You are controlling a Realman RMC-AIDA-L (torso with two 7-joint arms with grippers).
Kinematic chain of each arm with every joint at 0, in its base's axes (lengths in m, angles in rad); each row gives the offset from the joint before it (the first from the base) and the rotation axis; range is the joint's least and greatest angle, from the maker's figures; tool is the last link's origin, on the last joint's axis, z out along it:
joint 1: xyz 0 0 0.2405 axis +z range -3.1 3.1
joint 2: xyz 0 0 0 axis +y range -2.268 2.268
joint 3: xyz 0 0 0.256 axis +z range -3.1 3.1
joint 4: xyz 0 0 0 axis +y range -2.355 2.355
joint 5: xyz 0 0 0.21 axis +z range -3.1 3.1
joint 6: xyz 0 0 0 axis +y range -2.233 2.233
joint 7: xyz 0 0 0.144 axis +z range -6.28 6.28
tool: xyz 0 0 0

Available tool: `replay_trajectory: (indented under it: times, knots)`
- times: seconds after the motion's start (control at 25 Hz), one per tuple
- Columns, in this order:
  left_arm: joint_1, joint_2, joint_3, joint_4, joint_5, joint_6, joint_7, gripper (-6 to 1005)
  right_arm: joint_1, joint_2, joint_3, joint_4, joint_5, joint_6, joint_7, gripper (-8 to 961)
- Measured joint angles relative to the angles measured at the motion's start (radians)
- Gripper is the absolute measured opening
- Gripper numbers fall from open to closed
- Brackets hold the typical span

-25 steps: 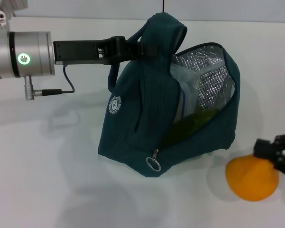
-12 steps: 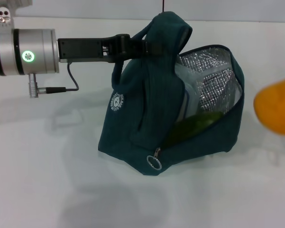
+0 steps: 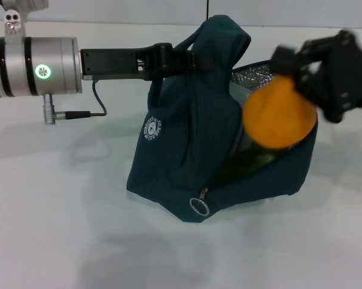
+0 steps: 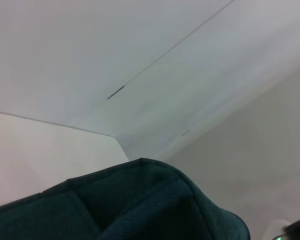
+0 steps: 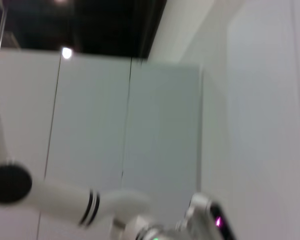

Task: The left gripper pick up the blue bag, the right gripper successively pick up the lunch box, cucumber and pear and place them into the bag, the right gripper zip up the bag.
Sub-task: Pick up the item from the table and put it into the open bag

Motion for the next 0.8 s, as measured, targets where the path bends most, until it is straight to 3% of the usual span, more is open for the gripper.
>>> replay_trajectory:
  times: [0.44,0.8]
  knots:
    - [0.0,0.0,-0.002,0.0,-0.011,0.0,-0.003,53,-0.011,0.006,-0.208,0.103,0.007,0.159,-0.087,131]
    - [0.003,0.001,-0.002,0.0,-0.011,0.0,-0.003,54,-0.058,0.001,-0.245,0.098,0.016,0.161,-0.06,158]
